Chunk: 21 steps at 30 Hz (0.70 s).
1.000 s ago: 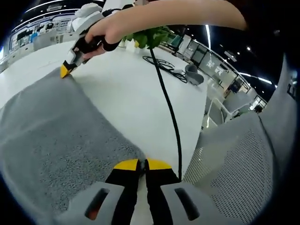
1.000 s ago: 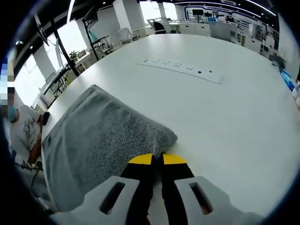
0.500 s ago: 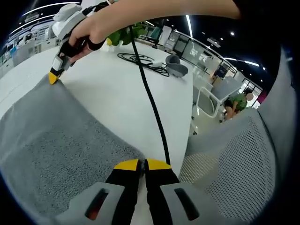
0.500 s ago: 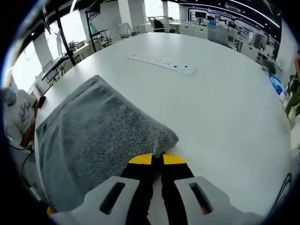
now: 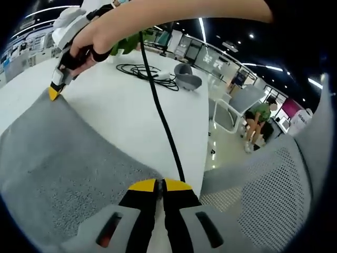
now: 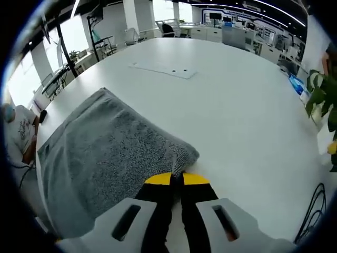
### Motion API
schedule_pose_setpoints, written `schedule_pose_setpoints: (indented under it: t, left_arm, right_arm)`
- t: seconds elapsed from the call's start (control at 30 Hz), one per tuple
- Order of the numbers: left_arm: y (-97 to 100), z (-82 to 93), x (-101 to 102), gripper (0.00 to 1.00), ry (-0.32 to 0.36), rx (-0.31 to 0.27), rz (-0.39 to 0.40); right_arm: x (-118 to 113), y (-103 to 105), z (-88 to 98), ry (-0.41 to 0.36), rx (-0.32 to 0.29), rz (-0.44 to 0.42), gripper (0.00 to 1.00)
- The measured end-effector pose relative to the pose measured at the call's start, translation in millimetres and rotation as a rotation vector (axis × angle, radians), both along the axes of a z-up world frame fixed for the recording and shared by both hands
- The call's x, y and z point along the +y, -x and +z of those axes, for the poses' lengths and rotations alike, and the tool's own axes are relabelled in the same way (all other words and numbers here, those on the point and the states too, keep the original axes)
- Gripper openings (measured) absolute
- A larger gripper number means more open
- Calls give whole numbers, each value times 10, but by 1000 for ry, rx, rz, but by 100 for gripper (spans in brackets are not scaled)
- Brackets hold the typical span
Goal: Fold the towel on the table until its edges align and the towel forms a compact rectangular stack.
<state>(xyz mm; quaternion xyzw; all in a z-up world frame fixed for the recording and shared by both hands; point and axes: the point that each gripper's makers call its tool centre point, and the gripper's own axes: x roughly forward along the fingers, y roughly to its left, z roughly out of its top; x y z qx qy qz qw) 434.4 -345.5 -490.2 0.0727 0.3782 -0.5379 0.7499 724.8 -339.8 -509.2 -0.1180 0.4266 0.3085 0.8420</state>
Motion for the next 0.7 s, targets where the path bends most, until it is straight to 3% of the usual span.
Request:
schedule_pose_setpoints:
  t: [0.13, 0.17, 0.27, 0.4, 0.6, 0.7]
  left_arm:
    - [-1, -13, -70, 4, -3, 0, 6]
    - [-3, -17, -77, 5, -4, -1, 9]
    - [-13, -47, -83, 6, -2, 0, 11]
    - [1, -19, -121, 17, 13, -1, 18]
    - [35, -59, -118, 19, -25, -18, 22]
    - [56, -93, -80, 20, -64, -24, 41]
  right_arm:
    - [-59, -52, -43, -18, -7, -7, 3]
    - [-39, 34, 20, -23, -10, -5, 3]
    - [-51, 0, 36, -41, -14, -11, 5]
    - [-54, 50, 137, -76, -35, -28, 7]
    - [-144, -19, 106, -91, -41, -50, 12]
    - [-105, -43, 126, -138, -37, -71, 14]
